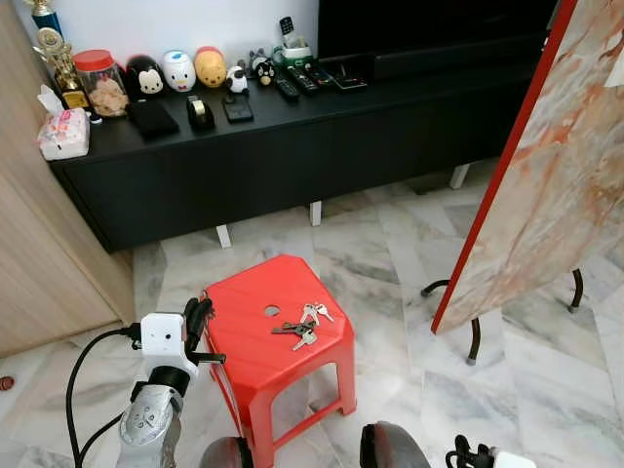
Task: Hang keys on a hook
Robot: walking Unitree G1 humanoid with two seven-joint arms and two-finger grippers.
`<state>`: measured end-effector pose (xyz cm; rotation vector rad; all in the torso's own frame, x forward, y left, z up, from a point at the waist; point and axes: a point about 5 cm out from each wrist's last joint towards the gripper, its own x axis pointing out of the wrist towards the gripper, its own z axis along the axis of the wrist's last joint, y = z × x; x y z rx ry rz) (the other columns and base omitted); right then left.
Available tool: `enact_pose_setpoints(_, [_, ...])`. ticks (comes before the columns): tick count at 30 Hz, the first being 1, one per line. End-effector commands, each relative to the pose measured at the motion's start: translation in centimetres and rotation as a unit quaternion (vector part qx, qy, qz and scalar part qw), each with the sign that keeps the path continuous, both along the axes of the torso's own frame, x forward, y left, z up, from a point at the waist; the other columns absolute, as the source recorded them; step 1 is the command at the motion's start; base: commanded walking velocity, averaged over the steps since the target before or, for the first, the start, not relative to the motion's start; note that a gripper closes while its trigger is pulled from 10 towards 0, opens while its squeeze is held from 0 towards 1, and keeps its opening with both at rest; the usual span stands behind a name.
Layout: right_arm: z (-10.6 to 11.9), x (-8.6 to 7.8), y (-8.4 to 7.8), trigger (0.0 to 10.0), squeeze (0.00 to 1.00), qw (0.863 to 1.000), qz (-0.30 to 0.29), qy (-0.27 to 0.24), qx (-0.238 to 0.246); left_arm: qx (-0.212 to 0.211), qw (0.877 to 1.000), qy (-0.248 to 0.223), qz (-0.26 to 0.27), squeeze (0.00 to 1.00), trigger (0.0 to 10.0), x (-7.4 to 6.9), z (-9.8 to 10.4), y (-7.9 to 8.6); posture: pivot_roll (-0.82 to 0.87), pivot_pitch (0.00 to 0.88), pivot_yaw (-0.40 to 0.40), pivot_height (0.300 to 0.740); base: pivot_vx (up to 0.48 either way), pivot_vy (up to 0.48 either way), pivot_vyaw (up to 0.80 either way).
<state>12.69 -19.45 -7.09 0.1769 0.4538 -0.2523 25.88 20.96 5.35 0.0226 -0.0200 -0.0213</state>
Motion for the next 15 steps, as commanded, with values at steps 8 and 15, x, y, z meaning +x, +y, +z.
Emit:
enact_pose_setpoints(8, [3.0,7.3,-4.2,10.0,0.00,0.999,-0.016,-0.028,-0.014,-0.002,1.000,0.000,0.000,0.00,10.0,0.1,0.4,-0.1,-0.05,0.000,-0.011,0.690,0.000,0.000,0.00])
enact_pose_setpoints(15, [2.8,7.3,-4.3,10.0,0.00,1.000,-0.014,-0.015,-0.012,0.007,1.000,-0.005,-0.016,0.00,10.0,0.2,1.0,-0.6,-0.05,0.000,0.001,0.740,0.000,0.000,0.00])
